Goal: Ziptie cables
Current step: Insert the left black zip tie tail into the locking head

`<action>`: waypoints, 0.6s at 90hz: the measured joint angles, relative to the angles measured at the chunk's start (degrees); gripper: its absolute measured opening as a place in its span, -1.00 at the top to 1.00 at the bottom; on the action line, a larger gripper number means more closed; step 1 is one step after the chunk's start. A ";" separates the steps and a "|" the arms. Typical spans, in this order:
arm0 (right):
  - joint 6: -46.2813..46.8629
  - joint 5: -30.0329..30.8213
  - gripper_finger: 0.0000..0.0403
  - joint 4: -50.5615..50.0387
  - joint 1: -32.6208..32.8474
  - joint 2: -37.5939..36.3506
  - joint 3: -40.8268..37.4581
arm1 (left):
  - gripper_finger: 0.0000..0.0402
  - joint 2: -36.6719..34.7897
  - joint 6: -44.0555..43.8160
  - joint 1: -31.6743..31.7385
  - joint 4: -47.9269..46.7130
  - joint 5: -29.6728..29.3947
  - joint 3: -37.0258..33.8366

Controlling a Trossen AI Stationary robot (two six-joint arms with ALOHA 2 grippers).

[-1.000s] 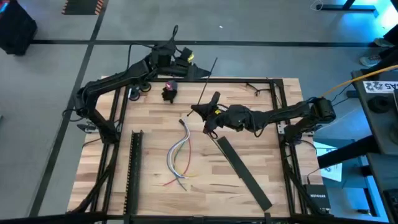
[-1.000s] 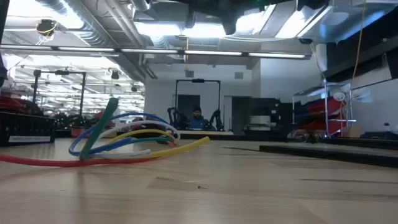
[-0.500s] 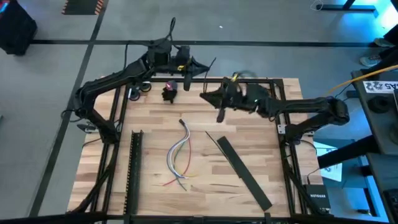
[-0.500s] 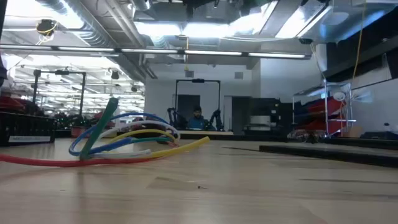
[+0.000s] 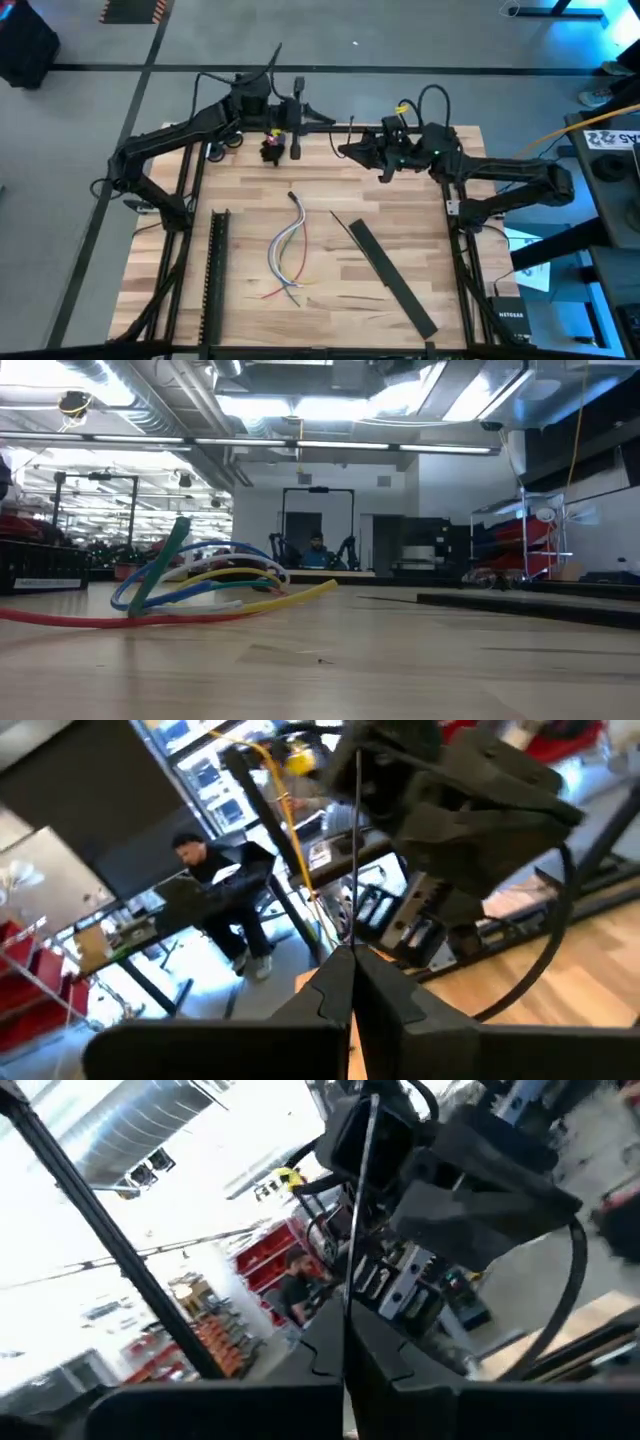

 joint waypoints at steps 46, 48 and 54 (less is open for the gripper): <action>1.35 -2.80 1.00 -0.05 1.36 -0.04 0.00 | 1.00 0.20 1.11 -2.06 -0.08 -5.11 -0.02; 1.45 -2.87 1.00 -0.02 1.36 -0.08 0.00 | 1.00 0.20 1.10 -2.06 -0.10 -5.11 -0.02; 2.14 -3.32 1.00 0.16 1.36 -0.17 0.00 | 1.00 0.08 1.09 -2.04 -0.23 -5.13 -0.02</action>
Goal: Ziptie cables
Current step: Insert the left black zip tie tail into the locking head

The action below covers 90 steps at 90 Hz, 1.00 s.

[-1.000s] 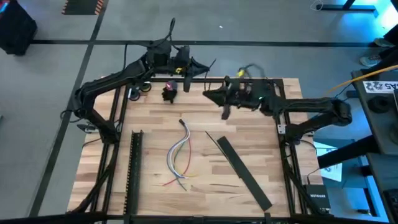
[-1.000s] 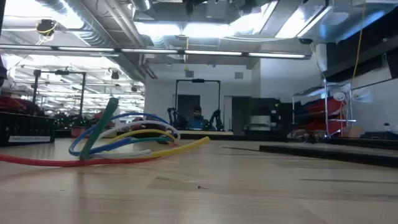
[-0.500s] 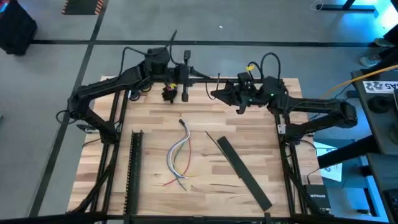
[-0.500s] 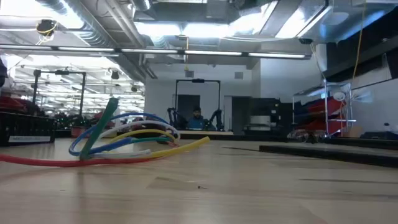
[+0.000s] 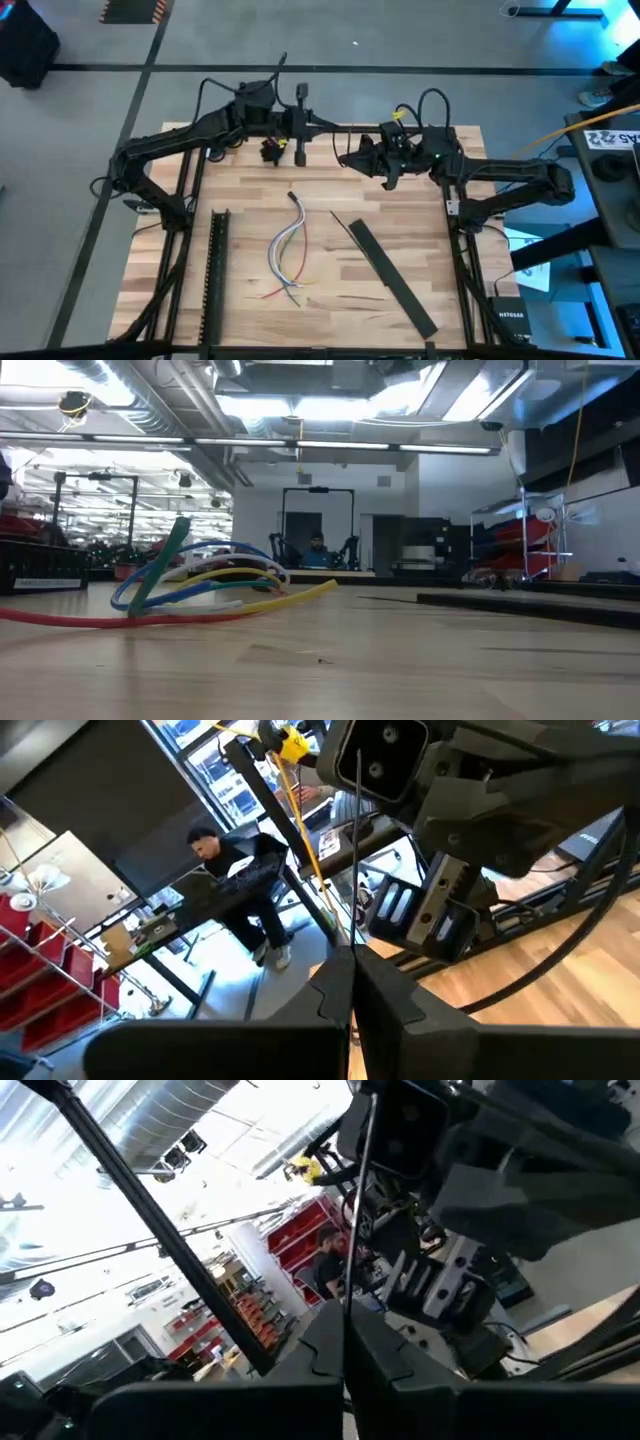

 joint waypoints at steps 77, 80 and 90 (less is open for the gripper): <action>2.02 1.09 1.00 -0.22 -0.02 -0.02 0.00 | 1.00 -0.87 1.90 -0.34 0.69 -0.15 0.00; 2.02 1.09 1.00 -0.22 -0.02 -0.02 0.00 | 1.00 -0.93 1.92 -0.44 0.76 -0.15 0.00; 2.20 1.11 1.00 -0.27 -0.04 -0.02 0.00 | 1.00 -1.18 3.30 -0.98 1.00 -0.15 0.00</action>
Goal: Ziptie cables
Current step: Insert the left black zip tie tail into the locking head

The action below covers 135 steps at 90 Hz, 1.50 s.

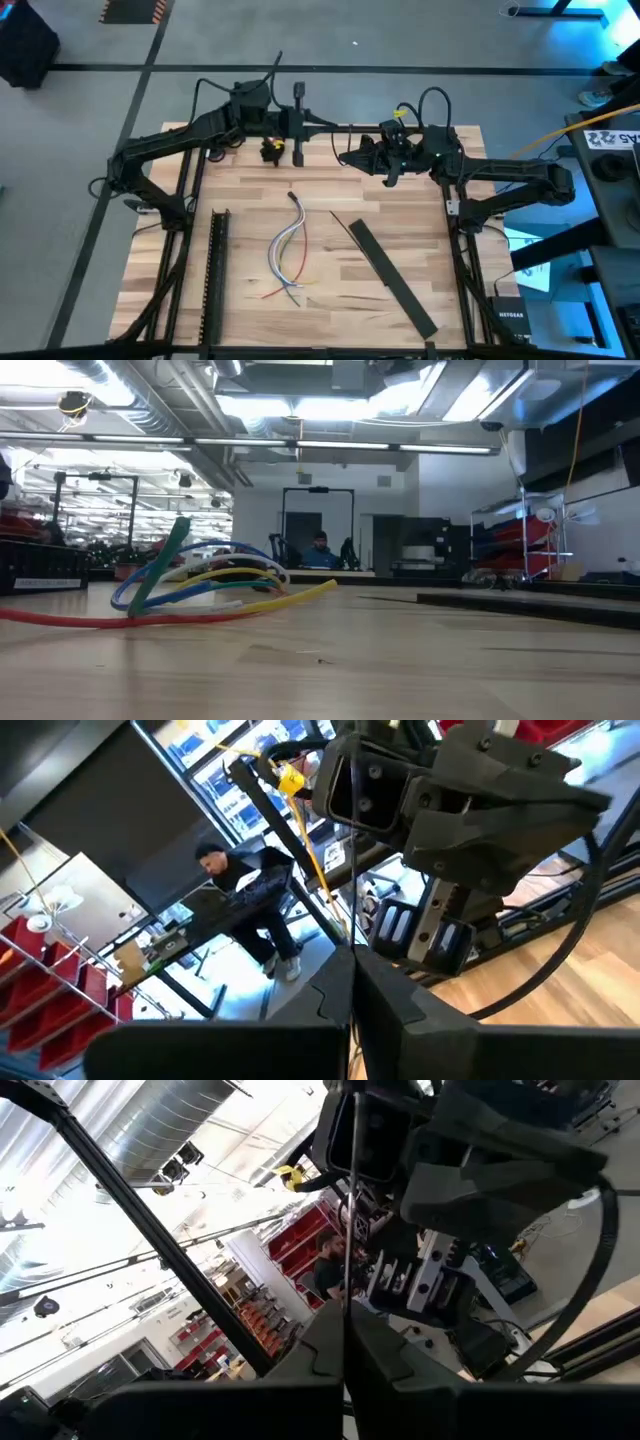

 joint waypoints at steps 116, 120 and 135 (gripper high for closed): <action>0.40 -2.69 1.00 1.65 0.02 0.32 0.00 | 1.00 0.26 0.75 -0.17 1.15 -2.26 -0.49; 0.26 -2.95 1.00 1.73 0.02 0.31 0.00 | 1.00 0.33 0.74 -0.09 0.99 -2.52 -0.71; 0.01 -3.32 1.00 1.42 0.02 0.31 0.00 | 1.00 0.39 0.74 0.13 1.17 -2.67 -0.76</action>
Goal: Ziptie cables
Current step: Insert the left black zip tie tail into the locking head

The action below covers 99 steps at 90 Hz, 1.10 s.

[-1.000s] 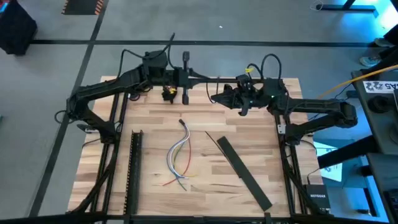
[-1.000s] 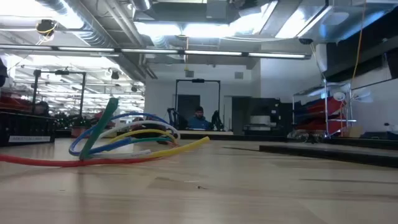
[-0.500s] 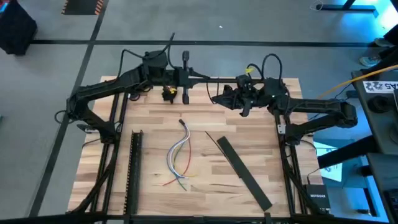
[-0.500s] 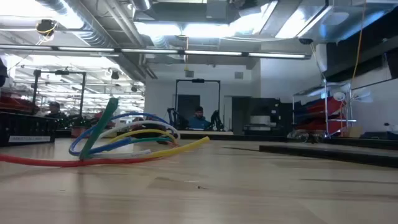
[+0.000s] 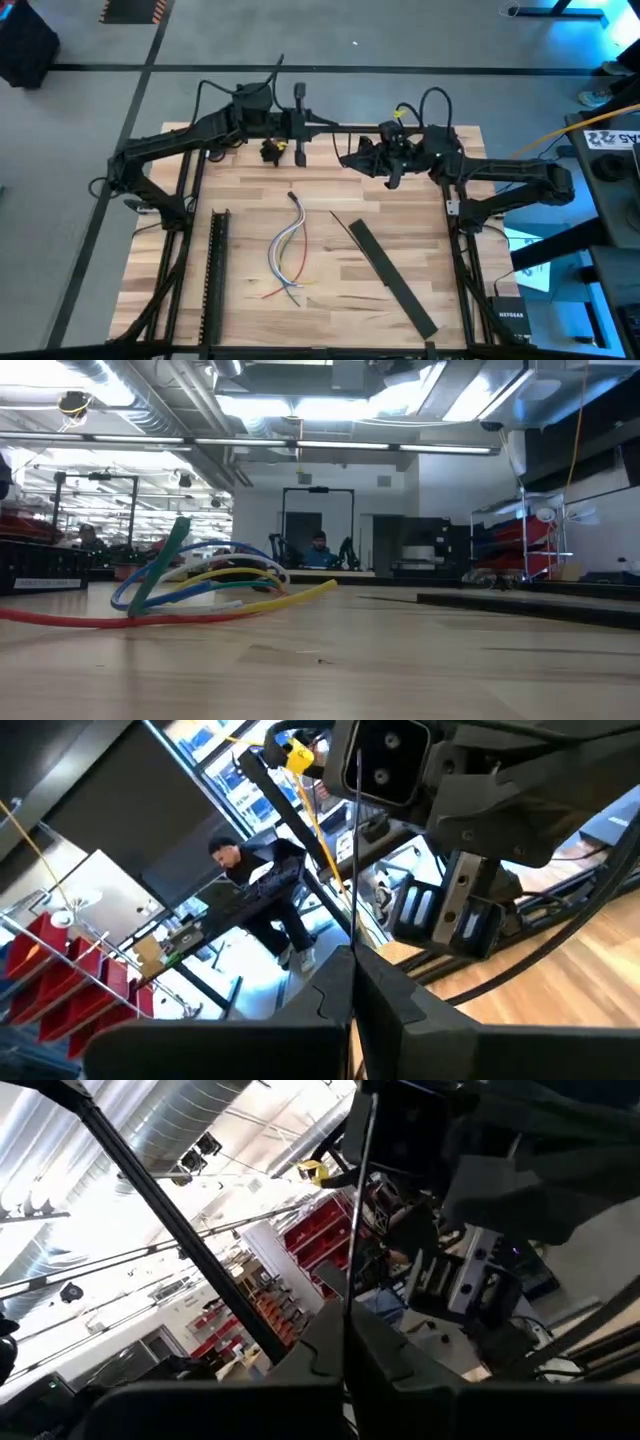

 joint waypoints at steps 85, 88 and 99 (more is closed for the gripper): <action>-0.30 -0.25 1.00 -1.54 -0.02 -0.26 0.00 | 1.00 0.00 0.42 -0.29 0.66 -0.03 0.00; -0.30 -0.23 1.00 -1.73 -0.03 -0.24 0.00 | 1.00 0.00 0.44 -0.42 0.66 -0.04 0.00; -0.29 0.58 1.00 -1.70 -0.04 -0.24 0.00 | 1.00 0.00 1.06 -0.79 0.77 -0.07 0.00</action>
